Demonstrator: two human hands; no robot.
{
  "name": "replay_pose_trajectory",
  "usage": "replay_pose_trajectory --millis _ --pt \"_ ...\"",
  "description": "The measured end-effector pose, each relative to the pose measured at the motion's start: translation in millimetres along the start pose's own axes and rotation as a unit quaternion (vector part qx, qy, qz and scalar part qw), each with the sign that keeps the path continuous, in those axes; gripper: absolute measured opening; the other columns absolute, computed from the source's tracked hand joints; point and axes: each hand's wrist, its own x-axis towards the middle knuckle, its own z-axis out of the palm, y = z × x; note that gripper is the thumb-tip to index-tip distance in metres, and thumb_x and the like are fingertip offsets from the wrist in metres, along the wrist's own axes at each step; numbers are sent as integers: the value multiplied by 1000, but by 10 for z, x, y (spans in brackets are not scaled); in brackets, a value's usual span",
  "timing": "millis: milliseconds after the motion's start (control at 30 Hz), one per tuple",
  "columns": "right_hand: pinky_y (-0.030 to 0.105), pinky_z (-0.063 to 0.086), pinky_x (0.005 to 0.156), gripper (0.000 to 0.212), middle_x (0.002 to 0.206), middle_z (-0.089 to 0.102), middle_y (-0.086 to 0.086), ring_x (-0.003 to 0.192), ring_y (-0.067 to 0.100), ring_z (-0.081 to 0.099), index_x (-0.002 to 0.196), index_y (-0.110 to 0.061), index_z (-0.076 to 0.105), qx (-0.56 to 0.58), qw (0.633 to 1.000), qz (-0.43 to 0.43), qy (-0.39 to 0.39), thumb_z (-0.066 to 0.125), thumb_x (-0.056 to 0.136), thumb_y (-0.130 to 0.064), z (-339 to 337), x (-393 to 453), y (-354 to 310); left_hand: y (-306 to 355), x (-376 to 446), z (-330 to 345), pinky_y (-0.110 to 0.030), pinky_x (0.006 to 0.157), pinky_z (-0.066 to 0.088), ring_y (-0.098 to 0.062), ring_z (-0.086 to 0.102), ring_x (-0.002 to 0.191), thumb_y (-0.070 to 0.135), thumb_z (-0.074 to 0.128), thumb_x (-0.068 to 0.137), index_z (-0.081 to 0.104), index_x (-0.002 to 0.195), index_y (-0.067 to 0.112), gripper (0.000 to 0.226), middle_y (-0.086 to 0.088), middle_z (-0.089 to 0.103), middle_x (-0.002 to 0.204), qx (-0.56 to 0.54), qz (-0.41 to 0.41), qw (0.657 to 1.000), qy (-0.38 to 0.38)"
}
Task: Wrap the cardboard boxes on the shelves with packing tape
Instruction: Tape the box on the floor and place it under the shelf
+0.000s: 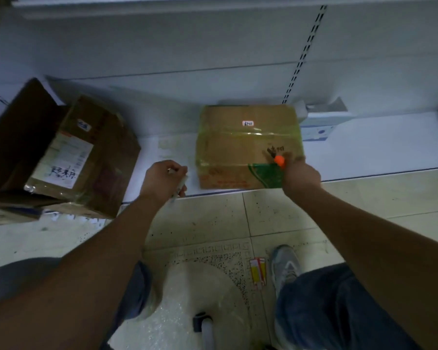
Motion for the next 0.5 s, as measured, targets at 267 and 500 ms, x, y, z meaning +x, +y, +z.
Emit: replay_pose_trajectory --millis 267,500 --pt "33 41 64 52 113 63 11 90 29 65 136 -6 41 59 985 -155 50 54 98 -40 25 46 -994 501 128 -381 -28 45 58 -14 64 42 17 63 97 65 95 0 17 -25 69 78 76 36 995 -56" --pt "38 49 91 113 158 10 33 121 37 56 153 8 6 58 994 -92 9 53 86 -70 427 289 -1672 413 249 -286 -8 36 38 7 55 38 16 62 97 66 93 4 14 -7 63 73 117 3 989 -96"
